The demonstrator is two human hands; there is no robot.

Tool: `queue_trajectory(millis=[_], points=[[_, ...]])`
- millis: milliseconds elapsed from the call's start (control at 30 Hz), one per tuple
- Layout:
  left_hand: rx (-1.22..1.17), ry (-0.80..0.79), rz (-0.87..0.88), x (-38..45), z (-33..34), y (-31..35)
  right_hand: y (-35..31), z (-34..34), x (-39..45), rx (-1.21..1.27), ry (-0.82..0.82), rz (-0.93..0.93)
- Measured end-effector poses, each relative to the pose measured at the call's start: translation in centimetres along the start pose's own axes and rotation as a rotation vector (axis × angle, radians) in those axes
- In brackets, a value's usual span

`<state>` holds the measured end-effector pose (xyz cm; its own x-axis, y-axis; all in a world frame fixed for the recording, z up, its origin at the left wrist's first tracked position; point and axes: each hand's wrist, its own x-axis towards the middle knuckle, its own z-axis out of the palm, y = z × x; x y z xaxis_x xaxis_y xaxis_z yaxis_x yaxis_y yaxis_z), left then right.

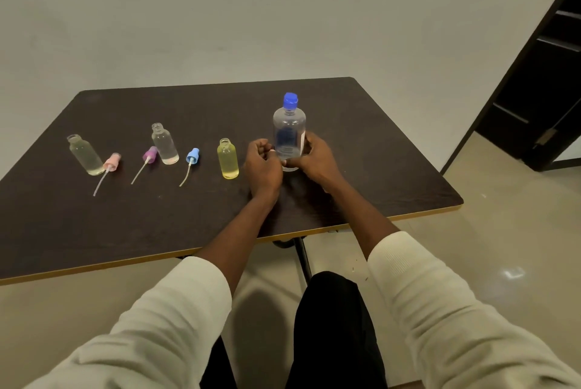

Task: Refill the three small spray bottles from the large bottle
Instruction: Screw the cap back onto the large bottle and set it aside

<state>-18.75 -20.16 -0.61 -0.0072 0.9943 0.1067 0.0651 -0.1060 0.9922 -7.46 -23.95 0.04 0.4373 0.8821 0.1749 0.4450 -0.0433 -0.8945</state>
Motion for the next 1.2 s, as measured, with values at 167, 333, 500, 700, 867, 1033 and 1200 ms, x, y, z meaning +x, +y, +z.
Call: queue_trajectory(millis=[167,333,500,700,867,1033,1200], points=[[0.140,-0.064,0.052,1.7,2.3,0.2,0.5,-2.4,2.6,0.077,0.140,0.015],[0.363,-0.240,0.208,4.5,6.6,0.3,1.7,-6.5,7.9,0.065,0.284,0.052],[0.520,-0.289,0.261,7.8,10.5,0.3,4.8,-9.4,13.9,-0.037,0.311,0.098],[0.714,-0.438,0.373,10.7,14.9,0.5,7.8,-10.3,21.3,-0.041,0.343,0.128],[0.741,-0.456,0.367,13.1,17.5,0.3,9.9,-10.7,27.5,-0.033,0.358,0.126],[0.747,-0.442,0.394,14.9,19.1,-0.4,11.3,-10.9,32.3,-0.066,0.321,0.144],[0.740,-0.421,0.414,15.7,19.6,-1.2,12.0,-10.9,34.5,-0.118,0.320,0.164]])
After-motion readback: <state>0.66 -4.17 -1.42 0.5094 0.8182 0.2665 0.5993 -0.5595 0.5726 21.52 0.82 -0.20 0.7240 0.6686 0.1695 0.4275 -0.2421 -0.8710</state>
